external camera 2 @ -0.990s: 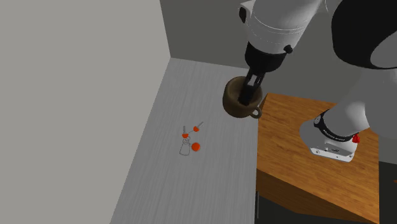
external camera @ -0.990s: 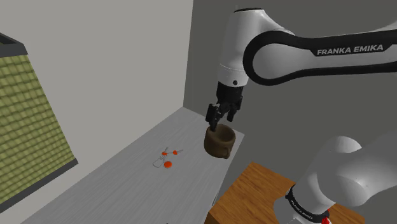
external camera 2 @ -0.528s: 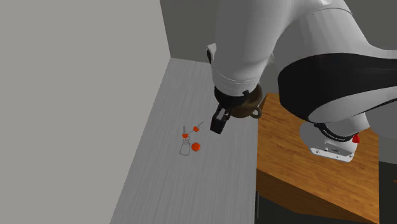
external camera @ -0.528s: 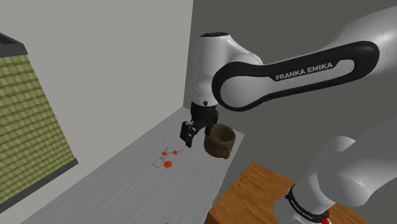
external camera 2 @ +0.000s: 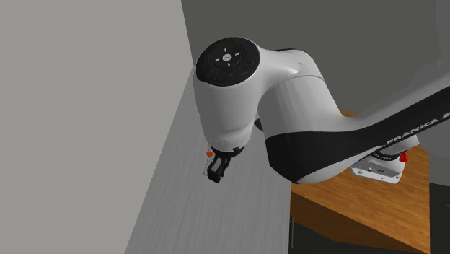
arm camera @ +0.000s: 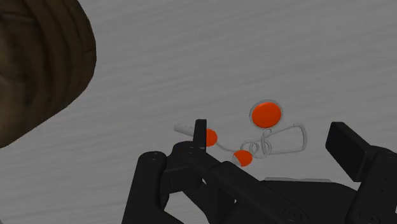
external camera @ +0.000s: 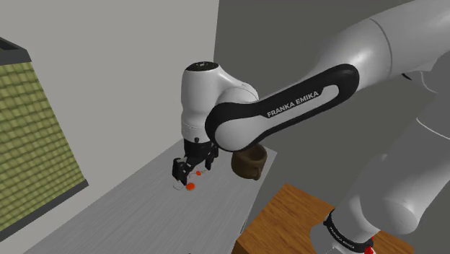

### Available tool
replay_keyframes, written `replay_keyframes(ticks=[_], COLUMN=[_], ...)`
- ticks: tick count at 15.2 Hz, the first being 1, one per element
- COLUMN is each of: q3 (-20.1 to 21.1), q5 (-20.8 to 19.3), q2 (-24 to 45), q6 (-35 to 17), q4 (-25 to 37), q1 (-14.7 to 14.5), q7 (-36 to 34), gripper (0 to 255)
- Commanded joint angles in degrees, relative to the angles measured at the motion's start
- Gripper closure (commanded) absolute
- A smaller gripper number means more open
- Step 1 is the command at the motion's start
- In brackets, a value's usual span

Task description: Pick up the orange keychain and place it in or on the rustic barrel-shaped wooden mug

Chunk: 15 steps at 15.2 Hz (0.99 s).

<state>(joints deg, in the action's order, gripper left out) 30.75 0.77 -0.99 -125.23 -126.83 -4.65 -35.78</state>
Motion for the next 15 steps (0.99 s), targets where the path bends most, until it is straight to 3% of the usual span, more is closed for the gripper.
replay_keyframes(ticks=[1,8,15], q3=[0.62,0.39,0.37], q5=[-1.82,-4.55,-4.55], q2=[2.84,6.65,6.65], q6=[-1.36,-6.94,-6.94], q4=[1.26,-1.11,-1.11], q1=[-0.52,-0.88,-0.89], q7=[-2.08,-4.03,-4.03], gripper=[0,0,0])
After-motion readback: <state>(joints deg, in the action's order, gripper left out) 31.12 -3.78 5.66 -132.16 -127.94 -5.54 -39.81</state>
